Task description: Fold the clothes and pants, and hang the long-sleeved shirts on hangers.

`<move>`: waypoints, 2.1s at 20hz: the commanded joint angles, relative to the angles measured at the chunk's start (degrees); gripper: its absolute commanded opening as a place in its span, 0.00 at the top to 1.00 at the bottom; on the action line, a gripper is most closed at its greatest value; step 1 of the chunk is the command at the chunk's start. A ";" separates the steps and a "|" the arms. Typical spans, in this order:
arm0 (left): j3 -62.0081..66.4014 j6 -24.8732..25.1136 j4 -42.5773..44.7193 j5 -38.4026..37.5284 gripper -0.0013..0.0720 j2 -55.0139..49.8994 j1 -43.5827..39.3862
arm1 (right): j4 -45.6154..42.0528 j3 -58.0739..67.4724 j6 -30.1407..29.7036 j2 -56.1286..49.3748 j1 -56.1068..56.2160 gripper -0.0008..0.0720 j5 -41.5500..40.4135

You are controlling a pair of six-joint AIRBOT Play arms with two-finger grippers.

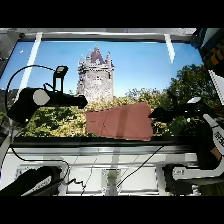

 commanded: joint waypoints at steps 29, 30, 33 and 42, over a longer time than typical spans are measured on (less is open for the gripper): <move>0.04 0.07 17.92 10.54 0.27 2.08 0.17 | -7.61 49.83 12.92 10.19 12.17 0.98 5.42; 0.04 0.04 17.90 10.54 0.52 2.38 0.17 | -15.65 54.01 19.39 12.15 12.17 0.98 2.75; 0.04 0.04 17.90 10.54 0.68 2.58 0.15 | -38.51 63.67 37.40 18.53 10.36 0.98 -3.02; -0.02 0.00 17.79 10.27 0.68 2.58 0.09 | -58.18 66.69 58.47 30.18 -21.77 0.98 17.99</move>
